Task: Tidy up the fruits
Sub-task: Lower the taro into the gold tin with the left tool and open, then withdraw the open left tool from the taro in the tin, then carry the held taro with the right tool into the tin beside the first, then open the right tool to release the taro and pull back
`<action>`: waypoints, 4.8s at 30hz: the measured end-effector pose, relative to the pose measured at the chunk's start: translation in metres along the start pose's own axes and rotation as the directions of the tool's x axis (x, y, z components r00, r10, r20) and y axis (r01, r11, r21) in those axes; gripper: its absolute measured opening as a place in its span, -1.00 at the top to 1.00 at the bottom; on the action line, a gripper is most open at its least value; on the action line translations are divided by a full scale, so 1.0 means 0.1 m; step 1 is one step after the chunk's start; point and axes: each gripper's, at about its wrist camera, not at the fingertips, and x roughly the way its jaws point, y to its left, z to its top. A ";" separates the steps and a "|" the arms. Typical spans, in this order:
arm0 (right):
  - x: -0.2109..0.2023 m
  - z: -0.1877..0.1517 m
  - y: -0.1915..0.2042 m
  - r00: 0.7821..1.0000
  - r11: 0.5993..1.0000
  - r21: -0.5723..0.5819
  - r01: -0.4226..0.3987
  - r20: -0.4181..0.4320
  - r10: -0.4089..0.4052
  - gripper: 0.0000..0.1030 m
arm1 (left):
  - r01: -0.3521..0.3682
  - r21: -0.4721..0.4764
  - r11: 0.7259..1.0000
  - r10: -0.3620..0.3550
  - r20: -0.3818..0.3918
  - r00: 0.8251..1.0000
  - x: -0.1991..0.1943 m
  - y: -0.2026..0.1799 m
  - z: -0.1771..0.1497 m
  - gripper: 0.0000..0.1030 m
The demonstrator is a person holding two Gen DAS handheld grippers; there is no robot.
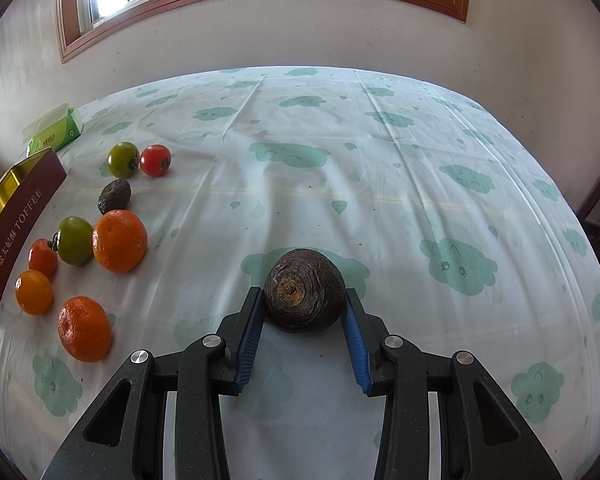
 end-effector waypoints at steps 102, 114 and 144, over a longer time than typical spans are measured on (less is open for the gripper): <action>-0.35 0.39 3.33 0.927 0.776 -0.514 -0.367 -0.129 0.353 0.23 | -0.060 -0.302 0.951 0.083 0.062 0.995 -0.65 1.11 -0.69 -0.51; -0.09 0.28 3.64 0.939 0.745 -0.571 -0.344 -0.193 0.286 0.23 | -0.048 -0.340 0.939 0.070 0.053 0.996 -0.62 1.30 -0.76 -0.51; -0.24 0.28 3.55 0.923 0.749 -0.543 -0.379 -0.163 0.348 0.19 | -0.002 -0.306 0.952 0.026 0.075 0.997 -0.73 1.04 -0.70 -0.51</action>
